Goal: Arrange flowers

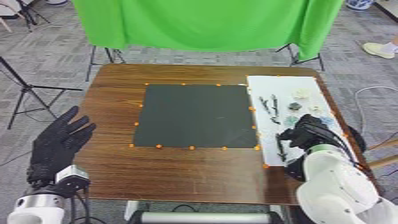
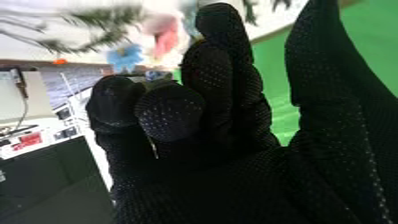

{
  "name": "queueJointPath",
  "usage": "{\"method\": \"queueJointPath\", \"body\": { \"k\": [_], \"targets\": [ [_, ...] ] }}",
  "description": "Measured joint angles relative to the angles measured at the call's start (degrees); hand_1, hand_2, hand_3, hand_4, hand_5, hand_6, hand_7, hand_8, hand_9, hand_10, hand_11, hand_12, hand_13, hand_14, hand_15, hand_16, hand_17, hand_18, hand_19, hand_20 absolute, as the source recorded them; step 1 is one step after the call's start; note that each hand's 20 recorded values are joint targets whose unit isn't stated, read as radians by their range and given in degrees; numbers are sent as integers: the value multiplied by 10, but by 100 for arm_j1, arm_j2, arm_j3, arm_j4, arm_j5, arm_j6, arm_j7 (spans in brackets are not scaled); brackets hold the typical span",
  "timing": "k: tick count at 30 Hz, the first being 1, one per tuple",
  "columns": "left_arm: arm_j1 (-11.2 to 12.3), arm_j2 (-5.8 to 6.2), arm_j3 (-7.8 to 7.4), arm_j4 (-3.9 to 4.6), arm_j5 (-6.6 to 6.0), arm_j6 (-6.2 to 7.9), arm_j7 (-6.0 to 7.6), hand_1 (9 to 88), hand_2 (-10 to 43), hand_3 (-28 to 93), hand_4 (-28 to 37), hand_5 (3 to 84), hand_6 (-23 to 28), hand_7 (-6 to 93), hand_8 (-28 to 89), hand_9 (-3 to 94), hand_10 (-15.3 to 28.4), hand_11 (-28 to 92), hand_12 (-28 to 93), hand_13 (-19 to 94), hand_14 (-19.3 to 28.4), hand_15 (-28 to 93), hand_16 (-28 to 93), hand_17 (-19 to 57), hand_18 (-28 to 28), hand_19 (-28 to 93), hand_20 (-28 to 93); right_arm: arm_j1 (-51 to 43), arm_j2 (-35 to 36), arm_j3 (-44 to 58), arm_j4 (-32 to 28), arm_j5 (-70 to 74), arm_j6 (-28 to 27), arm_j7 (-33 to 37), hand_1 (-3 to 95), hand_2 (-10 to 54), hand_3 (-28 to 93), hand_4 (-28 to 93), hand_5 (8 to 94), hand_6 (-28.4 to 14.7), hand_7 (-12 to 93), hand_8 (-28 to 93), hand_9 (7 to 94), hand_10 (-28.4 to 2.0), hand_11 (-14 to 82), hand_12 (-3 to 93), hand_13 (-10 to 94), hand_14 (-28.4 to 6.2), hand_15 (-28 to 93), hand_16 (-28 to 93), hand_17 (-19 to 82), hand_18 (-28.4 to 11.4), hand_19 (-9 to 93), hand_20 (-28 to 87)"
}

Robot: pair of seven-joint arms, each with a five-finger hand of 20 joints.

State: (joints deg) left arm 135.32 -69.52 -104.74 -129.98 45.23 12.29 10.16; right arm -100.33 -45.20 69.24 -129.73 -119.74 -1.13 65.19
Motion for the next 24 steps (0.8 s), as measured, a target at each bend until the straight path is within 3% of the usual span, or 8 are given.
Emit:
{"method": "queueJointPath", "body": {
  "k": [12,24],
  "targets": [
    [9,6,0,1,-6,0,43,235,44,813,-215,369,91,136,-98,344,192,248,96,249,260,467,-81,-109,231,540,-5,56,166,-752,271,-711,64,202,329,-79,850,-247,588,-94,483,-85,639,-202,694,229,694,-121,871,138,402,-262,932,539],
    [-66,93,10,52,-31,-5,107,234,44,814,-215,369,91,134,-98,344,193,247,96,249,260,467,-81,-109,231,539,-5,307,250,-1317,561,-880,10,243,336,-91,853,-252,581,-95,496,-78,632,-207,692,225,689,-123,870,132,391,-261,932,529]
  ]
}}
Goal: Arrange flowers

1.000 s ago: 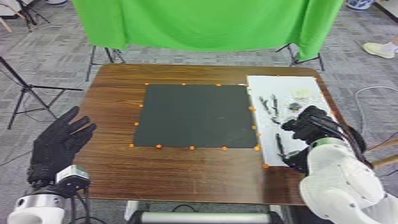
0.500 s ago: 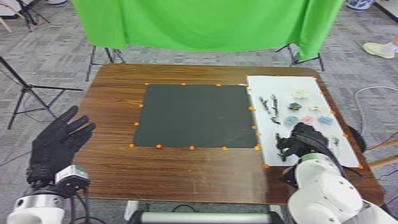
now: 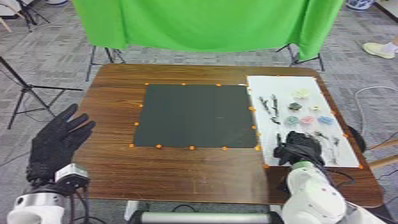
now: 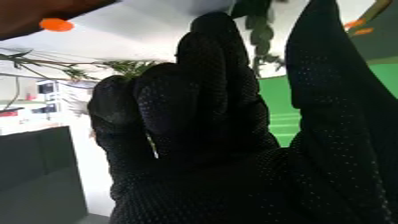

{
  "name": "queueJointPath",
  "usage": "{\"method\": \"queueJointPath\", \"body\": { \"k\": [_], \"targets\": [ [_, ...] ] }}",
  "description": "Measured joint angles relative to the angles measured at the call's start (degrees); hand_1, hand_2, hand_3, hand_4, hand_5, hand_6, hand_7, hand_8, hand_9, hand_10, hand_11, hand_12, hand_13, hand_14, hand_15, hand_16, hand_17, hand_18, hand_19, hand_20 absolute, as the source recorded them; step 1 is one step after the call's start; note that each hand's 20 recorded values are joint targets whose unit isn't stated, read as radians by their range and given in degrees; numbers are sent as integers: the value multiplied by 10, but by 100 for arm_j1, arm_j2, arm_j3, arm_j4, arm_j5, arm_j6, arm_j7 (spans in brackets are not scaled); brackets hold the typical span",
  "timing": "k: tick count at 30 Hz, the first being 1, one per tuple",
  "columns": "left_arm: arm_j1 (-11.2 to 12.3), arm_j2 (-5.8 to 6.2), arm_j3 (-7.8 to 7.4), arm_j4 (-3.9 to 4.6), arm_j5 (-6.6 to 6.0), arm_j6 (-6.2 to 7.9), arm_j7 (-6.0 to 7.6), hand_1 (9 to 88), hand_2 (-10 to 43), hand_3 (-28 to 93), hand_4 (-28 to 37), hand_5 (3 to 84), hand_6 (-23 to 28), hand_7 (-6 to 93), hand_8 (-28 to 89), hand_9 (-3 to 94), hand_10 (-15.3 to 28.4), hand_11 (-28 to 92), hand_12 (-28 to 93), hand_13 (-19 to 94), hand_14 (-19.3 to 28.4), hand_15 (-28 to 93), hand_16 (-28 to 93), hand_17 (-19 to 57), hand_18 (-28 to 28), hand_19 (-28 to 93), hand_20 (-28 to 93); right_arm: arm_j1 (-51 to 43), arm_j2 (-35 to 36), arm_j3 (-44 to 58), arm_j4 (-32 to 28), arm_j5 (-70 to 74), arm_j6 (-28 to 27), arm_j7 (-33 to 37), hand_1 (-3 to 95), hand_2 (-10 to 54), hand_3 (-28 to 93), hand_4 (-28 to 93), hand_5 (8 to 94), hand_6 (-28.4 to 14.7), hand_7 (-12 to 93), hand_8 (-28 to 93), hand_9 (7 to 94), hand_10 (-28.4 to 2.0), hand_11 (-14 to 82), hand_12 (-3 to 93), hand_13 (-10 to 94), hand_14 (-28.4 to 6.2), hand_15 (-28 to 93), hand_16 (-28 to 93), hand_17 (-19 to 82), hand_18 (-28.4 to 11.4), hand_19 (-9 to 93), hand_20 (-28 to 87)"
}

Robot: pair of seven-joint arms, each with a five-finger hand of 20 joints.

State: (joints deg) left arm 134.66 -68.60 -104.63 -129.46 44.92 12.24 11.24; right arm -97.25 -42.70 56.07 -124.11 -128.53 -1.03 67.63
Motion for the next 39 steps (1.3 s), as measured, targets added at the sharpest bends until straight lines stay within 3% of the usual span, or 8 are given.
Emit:
{"method": "queueJointPath", "body": {
  "k": [19,23,28,35,39],
  "targets": [
    [23,-37,-106,-9,2,1,-34,236,44,814,-215,368,92,135,-97,345,193,248,96,249,260,467,-81,-109,231,539,-5,244,-38,-231,142,-216,-586,-59,390,-95,824,-272,615,-83,492,47,658,-206,665,216,696,-127,852,129,394,-260,932,522],
    [30,-56,-107,-10,3,1,-36,236,43,813,-215,369,92,134,-97,345,193,248,96,249,260,467,-81,-109,230,538,-5,252,-101,-65,145,80,-587,-113,443,-95,797,-277,658,-69,500,56,689,-193,650,219,716,-124,842,132,404,-258,932,524],
    [30,-61,-107,-10,3,0,-42,236,43,814,-215,369,92,134,-97,345,192,248,96,249,260,467,-82,-108,230,538,-4,328,-170,110,214,429,-576,-143,501,-89,793,-281,713,-44,481,79,719,-166,601,288,737,-115,832,145,422,-258,932,539],
    [29,-63,-112,-10,3,0,-56,236,43,814,-216,368,92,136,-97,345,193,248,96,249,260,468,-82,-109,231,539,-4,516,-142,-166,402,104,-583,-131,513,-86,808,-283,766,-45,425,137,754,-140,590,307,774,-106,830,162,460,-262,932,576],
    [29,-63,-112,-10,3,1,-57,236,44,813,-215,369,92,136,-97,345,192,248,96,249,260,467,-82,-108,230,538,-4,519,-123,-222,437,17,-505,-131,509,-87,829,-283,782,-46,413,167,766,-141,598,307,787,-105,837,171,471,-267,932,599]
  ]
}}
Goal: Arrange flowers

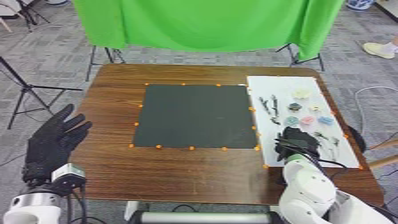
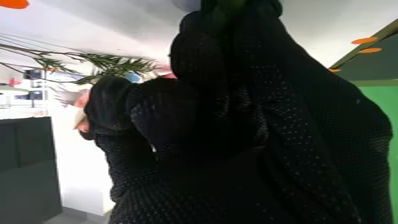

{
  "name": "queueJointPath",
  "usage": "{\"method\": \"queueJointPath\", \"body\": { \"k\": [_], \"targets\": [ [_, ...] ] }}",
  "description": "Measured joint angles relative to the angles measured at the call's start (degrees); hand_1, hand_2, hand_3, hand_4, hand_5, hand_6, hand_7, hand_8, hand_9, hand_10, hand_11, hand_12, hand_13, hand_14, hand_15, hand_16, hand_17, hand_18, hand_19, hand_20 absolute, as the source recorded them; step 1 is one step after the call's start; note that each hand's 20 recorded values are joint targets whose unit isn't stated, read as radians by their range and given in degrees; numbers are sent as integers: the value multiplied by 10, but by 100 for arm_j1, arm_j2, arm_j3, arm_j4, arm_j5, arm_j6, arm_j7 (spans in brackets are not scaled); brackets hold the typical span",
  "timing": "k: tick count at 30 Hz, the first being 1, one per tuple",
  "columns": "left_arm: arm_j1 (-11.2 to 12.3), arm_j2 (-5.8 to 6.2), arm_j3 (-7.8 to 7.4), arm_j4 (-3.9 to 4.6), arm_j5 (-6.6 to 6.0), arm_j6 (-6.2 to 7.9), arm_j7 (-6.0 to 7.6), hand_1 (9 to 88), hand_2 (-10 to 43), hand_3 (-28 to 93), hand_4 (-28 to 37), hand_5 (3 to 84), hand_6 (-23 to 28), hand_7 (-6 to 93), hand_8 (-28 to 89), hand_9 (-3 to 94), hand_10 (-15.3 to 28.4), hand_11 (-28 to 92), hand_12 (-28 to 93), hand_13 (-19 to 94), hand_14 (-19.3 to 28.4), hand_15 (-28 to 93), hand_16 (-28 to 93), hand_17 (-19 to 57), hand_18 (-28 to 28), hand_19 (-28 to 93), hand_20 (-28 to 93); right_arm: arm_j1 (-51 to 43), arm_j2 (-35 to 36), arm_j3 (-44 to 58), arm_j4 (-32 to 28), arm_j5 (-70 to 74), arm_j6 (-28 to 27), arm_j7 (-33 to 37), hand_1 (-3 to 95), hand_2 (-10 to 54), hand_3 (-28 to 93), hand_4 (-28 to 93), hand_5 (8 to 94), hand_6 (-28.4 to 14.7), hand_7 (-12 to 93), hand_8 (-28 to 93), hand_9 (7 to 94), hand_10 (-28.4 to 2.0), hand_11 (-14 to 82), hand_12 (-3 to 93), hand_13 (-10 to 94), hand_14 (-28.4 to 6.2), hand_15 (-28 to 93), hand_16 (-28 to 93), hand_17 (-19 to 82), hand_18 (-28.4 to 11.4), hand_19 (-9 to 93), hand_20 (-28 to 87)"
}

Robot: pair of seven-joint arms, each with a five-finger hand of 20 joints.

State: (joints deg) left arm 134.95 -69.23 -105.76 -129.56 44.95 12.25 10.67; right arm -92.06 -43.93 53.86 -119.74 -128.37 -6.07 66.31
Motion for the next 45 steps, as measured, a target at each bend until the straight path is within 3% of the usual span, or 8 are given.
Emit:
{"method": "queueJointPath", "body": {
  "k": [14,33,38,45],
  "targets": [
    [55,13,0,-1,-13,12,56,235,43,814,-215,369,93,136,-98,345,193,250,96,249,260,467,-81,-109,231,539,-4,-75,141,11,21,161,906,-77,474,-95,902,-255,816,-53,397,221,796,-143,607,320,818,-104,856,185,505,-273,932,654],
    [174,35,-26,-49,-46,104,127,236,44,813,-216,368,93,136,-98,345,194,248,95,249,261,467,-82,-108,230,539,-4,-92,318,308,-428,349,1203,-185,460,-95,920,-239,826,-59,396,231,802,-149,615,327,825,-103,865,186,514,-275,932,671],
    [238,40,-120,-103,-55,144,132,235,44,813,-215,368,93,136,-98,344,193,249,96,249,260,466,-82,-108,230,539,-4,179,205,305,-462,424,1079,-353,458,-95,922,-235,827,-59,395,232,803,-149,616,330,826,-103,866,187,514,-276,932,672],
    [425,52,-419,-204,-61,201,122,236,44,813,-216,369,93,136,-97,345,193,249,96,249,260,466,-81,-108,231,540,-4,1362,-335,-425,-288,1056,445,-921,455,-95,923,-230,828,-58,395,233,804,-148,615,329,826,-103,866,187,515,-276,932,672]
  ]
}}
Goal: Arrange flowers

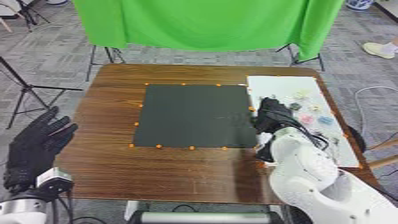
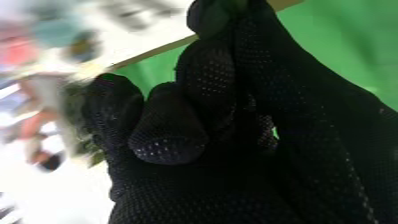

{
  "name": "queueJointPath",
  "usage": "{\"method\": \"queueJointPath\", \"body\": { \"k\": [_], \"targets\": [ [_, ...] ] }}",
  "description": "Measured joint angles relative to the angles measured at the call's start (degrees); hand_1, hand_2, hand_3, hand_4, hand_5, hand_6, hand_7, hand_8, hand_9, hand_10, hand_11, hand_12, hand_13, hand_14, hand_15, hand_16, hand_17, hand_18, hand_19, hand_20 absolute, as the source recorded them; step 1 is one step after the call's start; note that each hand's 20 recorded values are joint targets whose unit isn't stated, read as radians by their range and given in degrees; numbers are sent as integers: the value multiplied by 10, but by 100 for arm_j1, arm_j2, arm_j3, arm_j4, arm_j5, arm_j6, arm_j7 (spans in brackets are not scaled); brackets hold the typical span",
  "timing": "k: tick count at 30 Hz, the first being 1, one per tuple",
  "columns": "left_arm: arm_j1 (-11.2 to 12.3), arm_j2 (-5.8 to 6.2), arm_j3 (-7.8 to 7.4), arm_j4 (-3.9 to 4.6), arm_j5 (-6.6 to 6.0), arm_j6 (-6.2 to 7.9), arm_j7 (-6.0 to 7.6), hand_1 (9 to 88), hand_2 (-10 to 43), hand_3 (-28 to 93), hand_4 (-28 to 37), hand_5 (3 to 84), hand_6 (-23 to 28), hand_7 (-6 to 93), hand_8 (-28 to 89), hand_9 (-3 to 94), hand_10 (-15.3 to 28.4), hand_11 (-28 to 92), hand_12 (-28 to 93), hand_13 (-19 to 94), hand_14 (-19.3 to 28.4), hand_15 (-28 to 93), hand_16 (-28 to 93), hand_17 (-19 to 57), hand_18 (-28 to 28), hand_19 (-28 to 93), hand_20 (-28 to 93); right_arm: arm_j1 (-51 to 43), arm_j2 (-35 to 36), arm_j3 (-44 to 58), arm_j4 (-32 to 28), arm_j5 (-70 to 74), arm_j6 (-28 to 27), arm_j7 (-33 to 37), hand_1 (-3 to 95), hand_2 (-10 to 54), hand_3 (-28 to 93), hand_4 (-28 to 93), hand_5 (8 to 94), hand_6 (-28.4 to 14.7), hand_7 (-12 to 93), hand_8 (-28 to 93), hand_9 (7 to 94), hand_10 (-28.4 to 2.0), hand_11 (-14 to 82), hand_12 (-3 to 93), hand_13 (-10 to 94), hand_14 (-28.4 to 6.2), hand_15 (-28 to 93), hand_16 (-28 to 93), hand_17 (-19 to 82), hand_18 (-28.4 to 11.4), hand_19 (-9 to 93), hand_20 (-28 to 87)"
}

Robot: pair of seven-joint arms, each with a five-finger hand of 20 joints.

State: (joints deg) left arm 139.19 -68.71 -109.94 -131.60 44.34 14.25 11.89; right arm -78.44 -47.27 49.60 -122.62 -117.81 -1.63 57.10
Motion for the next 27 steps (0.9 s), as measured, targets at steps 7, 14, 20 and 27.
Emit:
{"method": "queueJointPath", "body": {
  "k": [7,14,20,27],
  "targets": [
    [38,45,-45,-20,-6,47,-1,236,44,812,-215,368,93,137,-98,344,193,248,96,249,259,466,-81,-108,231,540,-5,1156,-1033,-654,636,224,-298,-400,453,-95,924,-228,829,-57,395,234,806,-148,615,330,828,-104,866,187,516,-276,932,673],
    [-89,89,-7,-7,-5,46,-30,236,45,813,-215,368,93,136,-98,345,193,249,96,249,260,467,-81,-109,231,540,-5,1811,-2085,-914,1478,257,-831,-655,450,-95,924,-228,828,-56,397,233,807,-148,616,328,827,-104,867,188,515,-277,932,675],
    [-381,143,174,136,6,27,-100,237,44,812,-215,368,93,136,-97,344,193,248,96,249,260,467,-81,-109,232,541,-6,2183,-2813,-1447,2265,401,-662,-637,448,-95,925,-228,827,-55,400,229,806,-146,617,326,827,-104,866,188,513,-276,932,673],
    [-1084,230,666,520,18,-119,-134,236,43,814,-215,368,92,137,-98,345,192,248,96,249,260,467,-81,-109,231,540,-7,2400,-3271,-1986,2823,1214,57,-203,452,-95,918,-234,824,-59,400,220,803,-143,621,320,824,-101,863,185,499,-273,932,652]
  ]
}}
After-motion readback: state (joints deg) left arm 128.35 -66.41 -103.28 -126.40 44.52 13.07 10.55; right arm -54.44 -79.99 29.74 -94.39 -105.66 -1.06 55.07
